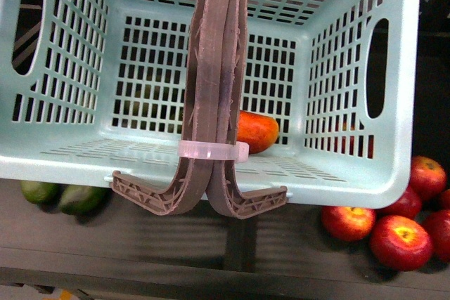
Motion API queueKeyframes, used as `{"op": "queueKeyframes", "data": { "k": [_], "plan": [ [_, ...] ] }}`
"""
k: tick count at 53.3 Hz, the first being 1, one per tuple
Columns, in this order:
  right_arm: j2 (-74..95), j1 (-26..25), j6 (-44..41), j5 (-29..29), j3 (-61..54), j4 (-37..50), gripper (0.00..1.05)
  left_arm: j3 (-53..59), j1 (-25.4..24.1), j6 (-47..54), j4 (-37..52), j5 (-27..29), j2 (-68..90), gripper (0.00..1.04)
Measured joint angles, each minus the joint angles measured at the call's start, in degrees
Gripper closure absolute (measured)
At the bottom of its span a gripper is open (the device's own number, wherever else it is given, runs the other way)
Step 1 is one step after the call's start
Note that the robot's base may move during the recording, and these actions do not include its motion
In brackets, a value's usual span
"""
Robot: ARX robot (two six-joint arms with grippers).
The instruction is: Pick mango and avocado into basket
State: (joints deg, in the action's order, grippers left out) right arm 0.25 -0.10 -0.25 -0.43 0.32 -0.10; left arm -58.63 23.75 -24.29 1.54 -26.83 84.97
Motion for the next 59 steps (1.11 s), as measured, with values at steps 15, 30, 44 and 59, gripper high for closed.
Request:
{"op": "queueKeyframes", "data": {
  "k": [15,30,44,59],
  "plan": [
    [0.0,0.0,0.0,0.0,0.0,0.0,0.08,0.0,0.0,0.1,0.0,-0.2,0.0,0.92],
    [0.0,0.0,0.0,0.0,0.0,-0.1,0.08,0.0,0.0,0.1,0.0,-0.1,0.0,0.92],
    [0.0,0.0,-0.1,-0.2,0.0,-0.1,0.08,-0.1,0.0,0.1,0.0,-0.2,0.0,0.92],
    [0.0,0.0,0.0,-0.1,0.0,0.0,0.08,-0.1,-0.5,0.6,0.0,1.2,0.0,0.92]
  ]
}}
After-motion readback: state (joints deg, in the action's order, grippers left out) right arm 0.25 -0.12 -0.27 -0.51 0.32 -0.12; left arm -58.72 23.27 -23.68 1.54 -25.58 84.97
